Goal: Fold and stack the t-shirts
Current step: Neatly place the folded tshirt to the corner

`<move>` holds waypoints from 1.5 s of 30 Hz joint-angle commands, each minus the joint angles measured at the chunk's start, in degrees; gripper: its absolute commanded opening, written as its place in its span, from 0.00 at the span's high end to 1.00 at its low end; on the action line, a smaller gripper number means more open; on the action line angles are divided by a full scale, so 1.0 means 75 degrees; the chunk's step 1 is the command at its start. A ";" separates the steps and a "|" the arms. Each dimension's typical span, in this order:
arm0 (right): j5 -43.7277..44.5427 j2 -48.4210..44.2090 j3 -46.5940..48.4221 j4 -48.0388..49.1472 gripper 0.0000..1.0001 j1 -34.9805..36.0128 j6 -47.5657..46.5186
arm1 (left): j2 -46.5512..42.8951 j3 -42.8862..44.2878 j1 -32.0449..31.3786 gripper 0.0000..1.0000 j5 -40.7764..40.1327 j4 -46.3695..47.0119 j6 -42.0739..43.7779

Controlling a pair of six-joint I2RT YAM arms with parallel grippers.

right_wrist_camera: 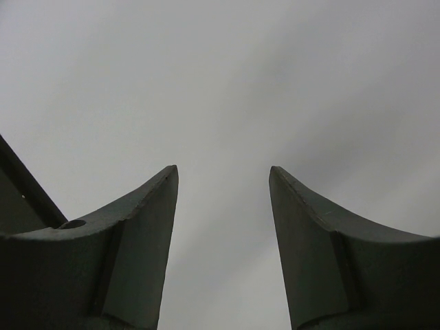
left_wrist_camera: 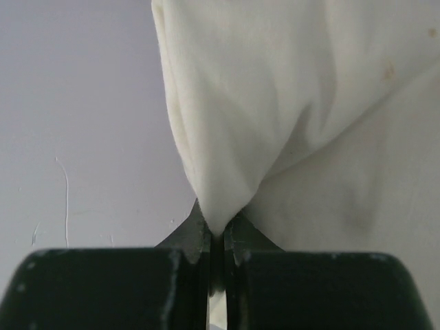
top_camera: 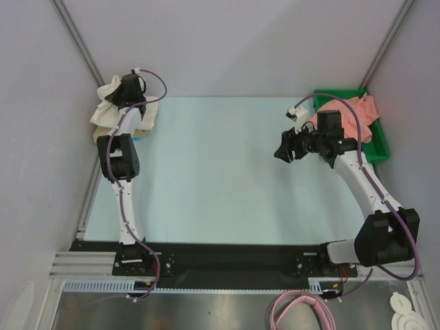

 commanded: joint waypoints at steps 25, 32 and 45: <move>0.0102 0.0150 0.0027 0.0131 0.39 -0.0007 -0.0180 | 0.0610 0.0674 0.0471 0.53 -0.0585 0.0919 0.0334; 0.0102 0.0127 0.0027 0.0119 0.39 -0.0019 -0.0192 | -0.0735 -0.1851 0.0085 0.00 -0.0165 0.3837 0.1108; 0.0640 -0.0681 -0.1084 0.2061 0.00 -0.0276 0.0651 | -0.6754 -0.5734 -0.1568 0.00 0.3322 -0.0296 -0.4780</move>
